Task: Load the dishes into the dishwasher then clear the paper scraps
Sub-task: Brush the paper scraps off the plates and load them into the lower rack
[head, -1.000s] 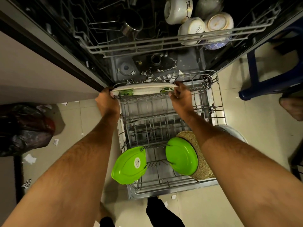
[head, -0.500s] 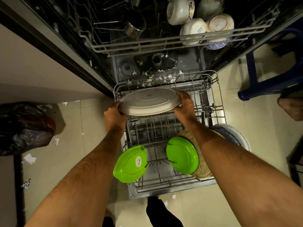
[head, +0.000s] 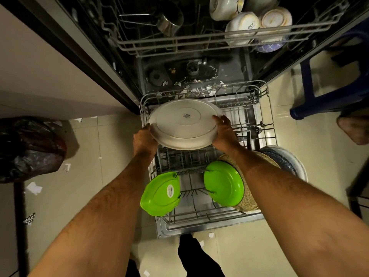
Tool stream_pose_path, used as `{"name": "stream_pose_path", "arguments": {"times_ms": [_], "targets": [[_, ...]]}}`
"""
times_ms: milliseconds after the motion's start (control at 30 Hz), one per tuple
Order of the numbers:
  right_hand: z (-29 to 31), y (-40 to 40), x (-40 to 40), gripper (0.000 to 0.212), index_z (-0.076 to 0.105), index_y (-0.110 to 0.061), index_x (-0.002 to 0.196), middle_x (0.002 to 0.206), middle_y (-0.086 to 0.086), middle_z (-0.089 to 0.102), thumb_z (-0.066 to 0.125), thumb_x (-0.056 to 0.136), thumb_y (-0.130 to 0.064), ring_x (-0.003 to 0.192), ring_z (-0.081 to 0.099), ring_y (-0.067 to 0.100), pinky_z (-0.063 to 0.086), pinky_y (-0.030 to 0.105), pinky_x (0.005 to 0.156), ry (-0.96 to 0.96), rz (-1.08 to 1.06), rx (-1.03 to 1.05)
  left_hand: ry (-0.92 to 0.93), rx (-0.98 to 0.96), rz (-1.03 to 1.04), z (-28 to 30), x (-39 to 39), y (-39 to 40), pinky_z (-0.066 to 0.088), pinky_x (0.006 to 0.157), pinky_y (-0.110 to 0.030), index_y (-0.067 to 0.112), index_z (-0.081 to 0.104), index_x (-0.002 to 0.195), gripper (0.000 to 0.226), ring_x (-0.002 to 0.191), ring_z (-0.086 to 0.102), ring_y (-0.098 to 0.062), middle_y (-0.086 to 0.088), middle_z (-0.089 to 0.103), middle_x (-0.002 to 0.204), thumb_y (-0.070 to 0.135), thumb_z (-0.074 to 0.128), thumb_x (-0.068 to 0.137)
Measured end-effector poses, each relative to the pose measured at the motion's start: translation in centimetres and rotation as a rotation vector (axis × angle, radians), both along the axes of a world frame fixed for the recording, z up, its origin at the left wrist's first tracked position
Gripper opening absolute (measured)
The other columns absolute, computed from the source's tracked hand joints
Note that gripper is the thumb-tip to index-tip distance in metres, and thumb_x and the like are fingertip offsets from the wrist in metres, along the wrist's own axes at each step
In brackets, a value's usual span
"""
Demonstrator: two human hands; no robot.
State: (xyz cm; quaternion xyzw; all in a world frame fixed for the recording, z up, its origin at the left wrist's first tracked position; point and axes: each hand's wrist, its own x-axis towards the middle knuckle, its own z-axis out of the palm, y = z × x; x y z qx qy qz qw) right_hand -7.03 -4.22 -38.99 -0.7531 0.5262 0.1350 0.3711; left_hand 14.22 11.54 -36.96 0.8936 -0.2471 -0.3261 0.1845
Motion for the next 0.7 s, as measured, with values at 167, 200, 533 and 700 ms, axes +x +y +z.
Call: {"name": "stream_pose_path", "arguments": {"times_ms": [167,200,533,700], "targets": [[-0.4,1.1,-0.2,0.109,0.018,-0.035,0.161,0.167,0.010,-0.006,0.067,0.076,0.013,0.148,0.028,0.039,0.043,0.048,0.114,0.059,0.007,0.021,0.025,0.013,-0.002,-0.6,-0.7,0.6,0.052,0.099,-0.046,0.016,0.062,0.126,0.045,0.116,0.062,-0.040,-0.018,0.069,0.120,0.001,0.061,0.084],[-0.3,1.2,-0.2,0.111,0.017,-0.036,0.161,0.167,0.010,-0.008,0.068,0.076,0.012,0.149,0.027,0.040,0.043,0.049,0.114,0.057,0.002,0.014,0.024,0.011,0.009,-0.6,-0.8,0.6,0.053,0.099,-0.047,0.016,0.061,0.127,0.046,0.116,0.062,-0.040,-0.017,0.069,0.120,0.001,0.061,0.084],[2.1,2.1,-0.3,0.105,0.014,-0.028,0.162,0.166,0.015,0.002,0.070,0.081,0.007,0.151,0.017,0.041,0.030,0.048,0.122,0.043,-0.027,-0.034,-0.035,0.059,0.044,1.5,-0.4,0.8,0.052,0.090,-0.041,0.014,0.065,0.123,0.039,0.110,0.063,-0.042,-0.019,0.071,0.113,0.006,0.060,0.085],[4.7,3.2,0.2,0.093,0.016,-0.017,0.161,0.164,0.018,0.013,0.065,0.085,-0.001,0.149,0.015,0.041,0.027,0.054,0.122,0.033,-0.056,-0.096,-0.052,0.019,-0.001,3.1,0.2,2.2,0.052,0.089,-0.045,0.009,0.064,0.115,0.032,0.103,0.063,-0.046,-0.023,0.070,0.107,0.009,0.054,0.085]]}}
